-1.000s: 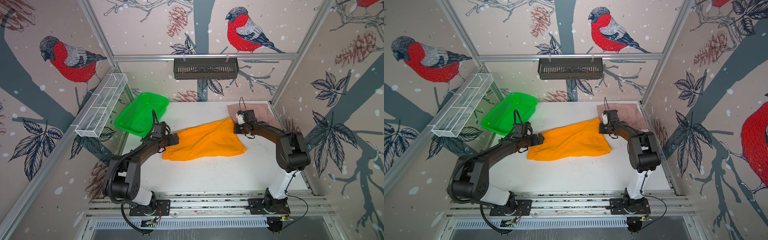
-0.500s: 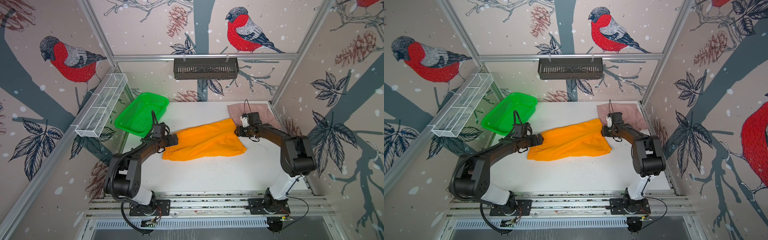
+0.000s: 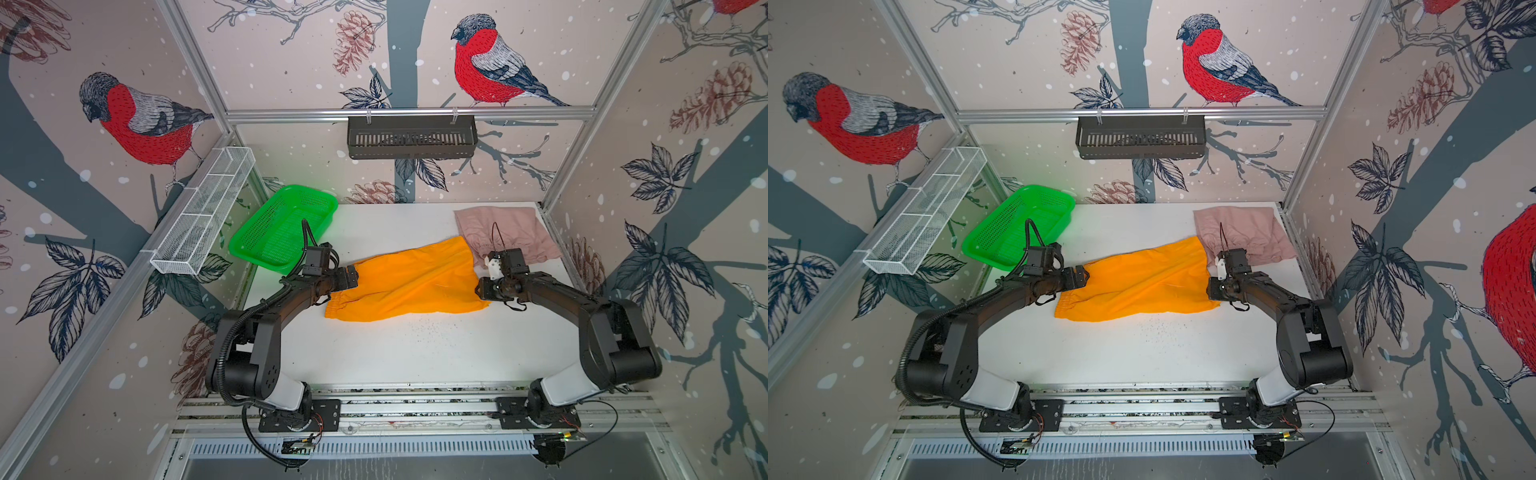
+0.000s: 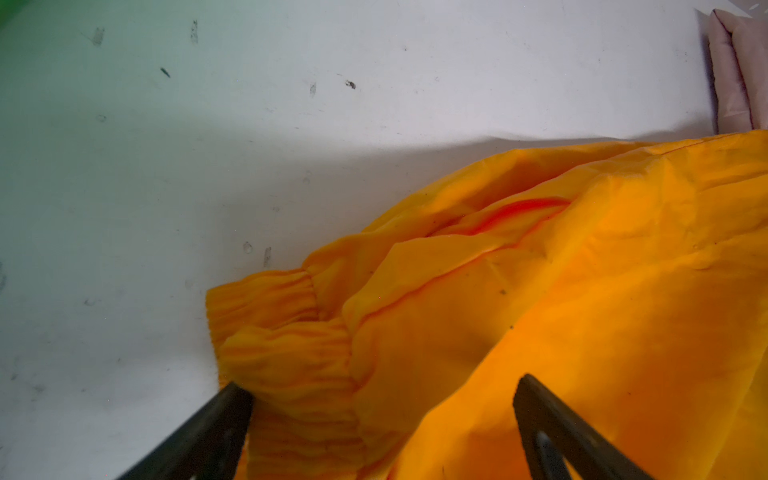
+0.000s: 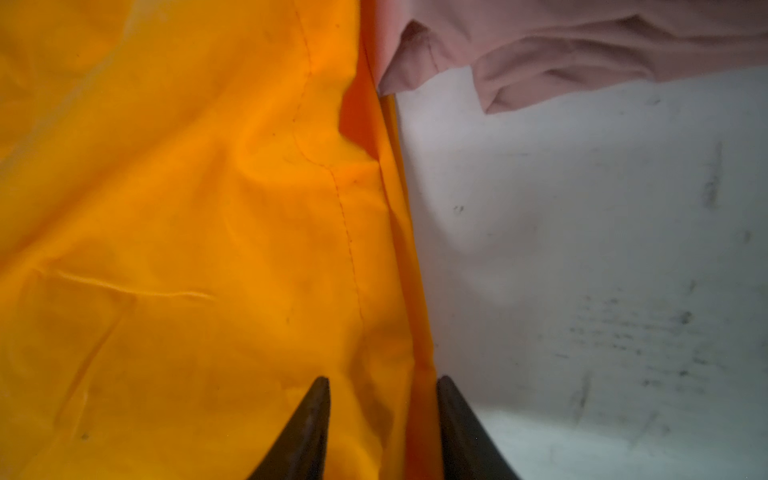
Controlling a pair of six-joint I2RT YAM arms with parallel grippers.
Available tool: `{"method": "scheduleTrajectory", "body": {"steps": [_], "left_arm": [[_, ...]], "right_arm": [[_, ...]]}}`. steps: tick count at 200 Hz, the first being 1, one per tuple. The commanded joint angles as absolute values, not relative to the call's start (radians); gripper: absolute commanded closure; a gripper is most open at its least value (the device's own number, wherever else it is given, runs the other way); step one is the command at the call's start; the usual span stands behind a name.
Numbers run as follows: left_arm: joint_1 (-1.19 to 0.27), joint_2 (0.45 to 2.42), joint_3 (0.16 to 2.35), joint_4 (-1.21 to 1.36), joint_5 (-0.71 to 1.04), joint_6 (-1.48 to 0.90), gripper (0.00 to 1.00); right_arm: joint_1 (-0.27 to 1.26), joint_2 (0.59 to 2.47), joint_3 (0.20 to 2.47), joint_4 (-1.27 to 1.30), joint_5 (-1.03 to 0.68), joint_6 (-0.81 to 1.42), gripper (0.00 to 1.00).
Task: Fold and stack the shorts
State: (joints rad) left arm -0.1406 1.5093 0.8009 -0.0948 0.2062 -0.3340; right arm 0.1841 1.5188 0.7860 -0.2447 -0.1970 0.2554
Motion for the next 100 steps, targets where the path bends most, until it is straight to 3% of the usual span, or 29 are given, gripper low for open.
{"method": "scheduleTrajectory", "body": {"steps": [1, 68, 85, 100], "left_arm": [[-0.140, 1.515, 0.803, -0.089, 0.210, -0.338, 0.02], [-0.140, 1.504, 0.789, -0.082, 0.212, -0.332, 0.02], [-0.140, 1.500, 0.783, -0.082, 0.207, -0.334, 0.02], [-0.140, 1.500, 0.782, -0.081, 0.204, -0.335, 0.02]], "right_arm": [[0.190, 1.480, 0.776, -0.226, -0.161, 0.280, 0.64], [0.190, 1.517, 0.781, -0.199, -0.165, 0.270, 0.61], [0.190, 1.522, 0.782, -0.196, -0.163, 0.268, 0.66], [0.190, 1.518, 0.782, -0.199, -0.168, 0.268, 0.81]]}}
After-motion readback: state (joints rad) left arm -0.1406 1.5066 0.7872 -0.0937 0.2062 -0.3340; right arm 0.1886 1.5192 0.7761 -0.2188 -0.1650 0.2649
